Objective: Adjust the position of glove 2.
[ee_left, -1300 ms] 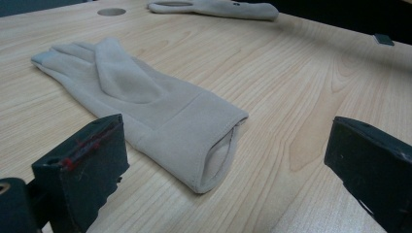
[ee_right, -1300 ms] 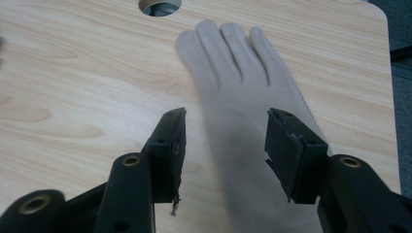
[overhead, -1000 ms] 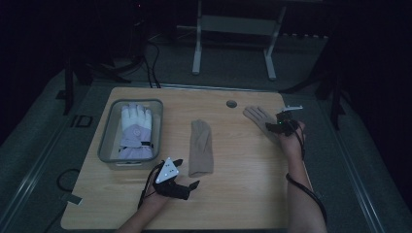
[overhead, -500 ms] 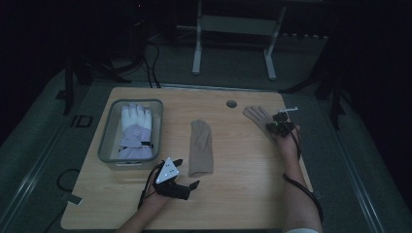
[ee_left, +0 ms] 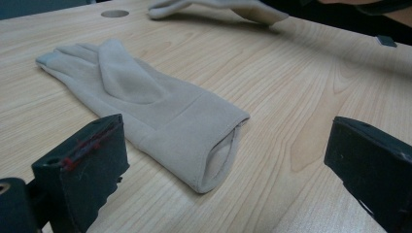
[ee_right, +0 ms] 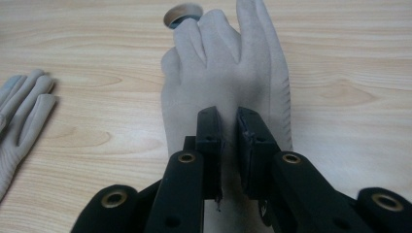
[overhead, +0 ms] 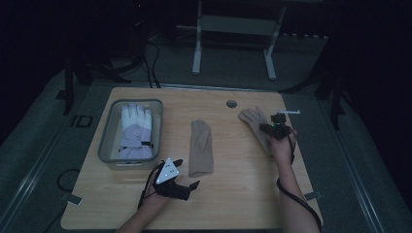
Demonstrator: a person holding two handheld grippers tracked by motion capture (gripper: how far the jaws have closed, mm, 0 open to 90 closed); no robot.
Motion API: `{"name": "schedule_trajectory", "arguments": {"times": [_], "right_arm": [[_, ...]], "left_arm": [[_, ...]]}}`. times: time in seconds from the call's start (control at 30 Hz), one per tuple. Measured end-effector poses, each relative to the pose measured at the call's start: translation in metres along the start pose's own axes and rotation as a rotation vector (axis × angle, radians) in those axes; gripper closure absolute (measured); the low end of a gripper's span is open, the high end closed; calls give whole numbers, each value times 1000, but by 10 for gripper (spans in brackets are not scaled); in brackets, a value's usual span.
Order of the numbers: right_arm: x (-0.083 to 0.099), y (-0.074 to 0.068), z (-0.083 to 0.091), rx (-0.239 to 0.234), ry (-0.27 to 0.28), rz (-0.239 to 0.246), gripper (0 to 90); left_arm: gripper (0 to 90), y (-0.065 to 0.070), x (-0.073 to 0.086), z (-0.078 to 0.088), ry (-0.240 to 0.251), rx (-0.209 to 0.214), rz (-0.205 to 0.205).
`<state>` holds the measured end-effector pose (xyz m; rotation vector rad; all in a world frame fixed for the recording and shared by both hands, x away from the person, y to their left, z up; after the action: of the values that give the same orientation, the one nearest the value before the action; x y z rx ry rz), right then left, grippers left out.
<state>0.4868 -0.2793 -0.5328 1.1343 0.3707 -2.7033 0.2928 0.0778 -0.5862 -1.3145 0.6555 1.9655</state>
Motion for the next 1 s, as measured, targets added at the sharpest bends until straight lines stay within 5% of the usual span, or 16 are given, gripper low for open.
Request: {"name": "schedule_trajectory", "arguments": {"times": [0.07, 0.3, 0.5, 0.6, 0.77, 0.9, 1.0], "right_arm": [[8, -11, 16, 36, 43, -13, 805], [36, -14, 19, 57, 19, -97, 799], [54, -13, 3, 85, -44, -83, 779], [56, -12, 3, 71, -41, -74, 696], [54, -12, 11, 40, -49, 33, 524], [48, -4, 24, 36, -24, 97, 512], [41, -2, 30, -12, 12, 166, 522]], "left_arm": [[20, 0, 0, 0, 0, -1, -2], [20, 1, 0, 0, -2, 0, -11], [20, 1, 0, 0, -1, 1, -12], [20, 1, 0, 0, -1, 1, -12], [20, 1, 0, 0, 0, 2, -9], [20, 2, 0, 0, -2, 1, -13], [20, 1, 0, 0, -2, 1, -13]]}}
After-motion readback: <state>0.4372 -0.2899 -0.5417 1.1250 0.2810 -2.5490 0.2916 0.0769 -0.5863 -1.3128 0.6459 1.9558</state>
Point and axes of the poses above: each handheld gripper's, and its own axes: z roughly backward along the jaws, x roughly out of its underside, y roughly to its right, the point moved 3 cm from there along -z, roughly forward along the jaws
